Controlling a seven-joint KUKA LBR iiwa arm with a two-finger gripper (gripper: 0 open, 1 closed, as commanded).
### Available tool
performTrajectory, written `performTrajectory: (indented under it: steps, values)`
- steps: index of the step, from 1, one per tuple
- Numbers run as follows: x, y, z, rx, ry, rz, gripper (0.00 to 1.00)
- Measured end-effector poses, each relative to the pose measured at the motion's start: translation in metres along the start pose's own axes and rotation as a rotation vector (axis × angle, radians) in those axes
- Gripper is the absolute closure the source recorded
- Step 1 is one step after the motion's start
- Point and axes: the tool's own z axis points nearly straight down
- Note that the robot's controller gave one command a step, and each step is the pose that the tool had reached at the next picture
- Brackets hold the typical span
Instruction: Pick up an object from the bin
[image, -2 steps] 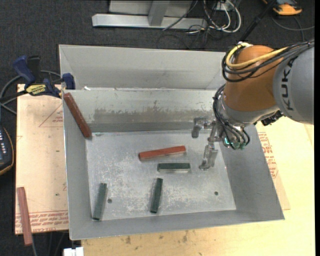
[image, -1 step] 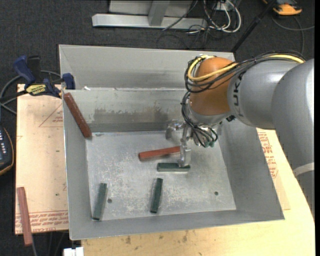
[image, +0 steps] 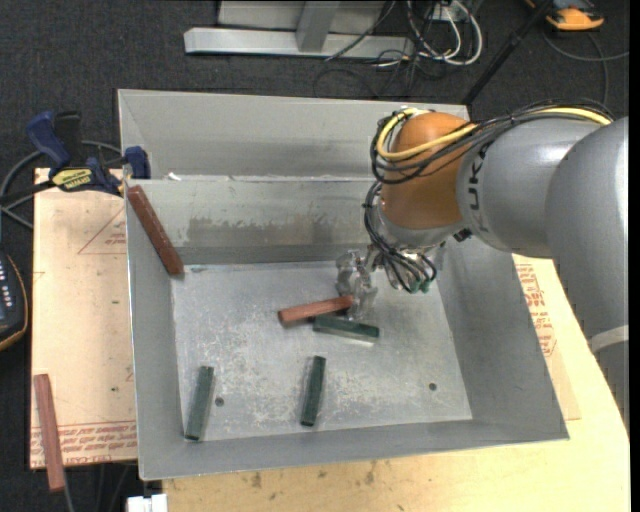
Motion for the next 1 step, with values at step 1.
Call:
performTrajectory:
  steps: [1]
  values:
    - [-0.0001, 0.0, -0.0001, 0.0, 0.0, 0.0, 0.0]
